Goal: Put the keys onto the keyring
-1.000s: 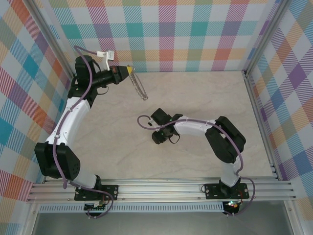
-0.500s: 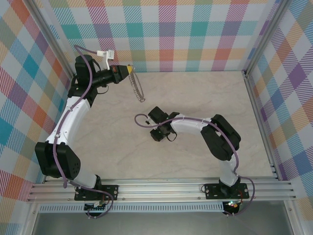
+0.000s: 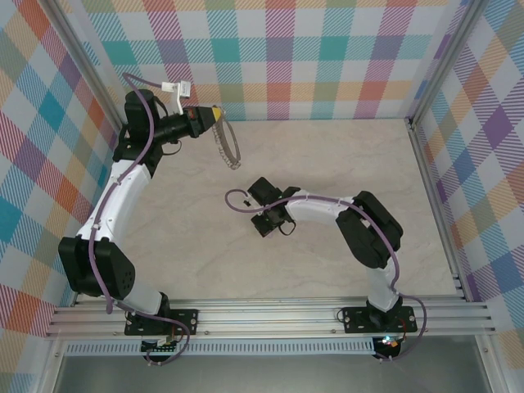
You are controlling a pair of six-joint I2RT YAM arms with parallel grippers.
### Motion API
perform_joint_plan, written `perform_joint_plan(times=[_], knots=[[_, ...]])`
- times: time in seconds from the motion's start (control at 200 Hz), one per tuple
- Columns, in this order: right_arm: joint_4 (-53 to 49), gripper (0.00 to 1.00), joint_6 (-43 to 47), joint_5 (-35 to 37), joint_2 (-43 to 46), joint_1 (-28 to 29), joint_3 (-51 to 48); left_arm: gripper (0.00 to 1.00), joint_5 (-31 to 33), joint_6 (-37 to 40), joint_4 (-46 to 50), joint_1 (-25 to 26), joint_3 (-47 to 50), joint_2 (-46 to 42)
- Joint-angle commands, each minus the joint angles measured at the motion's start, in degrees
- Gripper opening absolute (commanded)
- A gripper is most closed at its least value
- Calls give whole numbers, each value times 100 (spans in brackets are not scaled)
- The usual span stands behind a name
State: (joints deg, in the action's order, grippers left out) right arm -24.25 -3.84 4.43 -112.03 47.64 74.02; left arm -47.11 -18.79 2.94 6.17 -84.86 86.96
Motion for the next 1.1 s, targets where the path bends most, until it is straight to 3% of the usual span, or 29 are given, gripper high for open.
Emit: perform_joint_plan(times=[0.0,0.215,0.535,0.74,0.93,1.095], knots=[[52,0,-190,-28,340,-209,-194,0,-162,16,-181,-64,-198,-24],[477,0,-654,-628,921,-567,-753,0,-187,15,-180,-58,-161,-56],[652,0,-870,-669,1053,-563,-1043,0,-195,-6,-215,-64,-78,-92],[1021,0,-1181,-935,1728,-698,-1412,0,-253,46,-163,-51,-45,-157],[1280,0,-1474,-1067,2653,-823,-1677,0,-290,617,388,128,-67,-252],[1436,0,-1674,-1076,3456,-1042,-1807,0,41,1194,947,422,-98,-346]])
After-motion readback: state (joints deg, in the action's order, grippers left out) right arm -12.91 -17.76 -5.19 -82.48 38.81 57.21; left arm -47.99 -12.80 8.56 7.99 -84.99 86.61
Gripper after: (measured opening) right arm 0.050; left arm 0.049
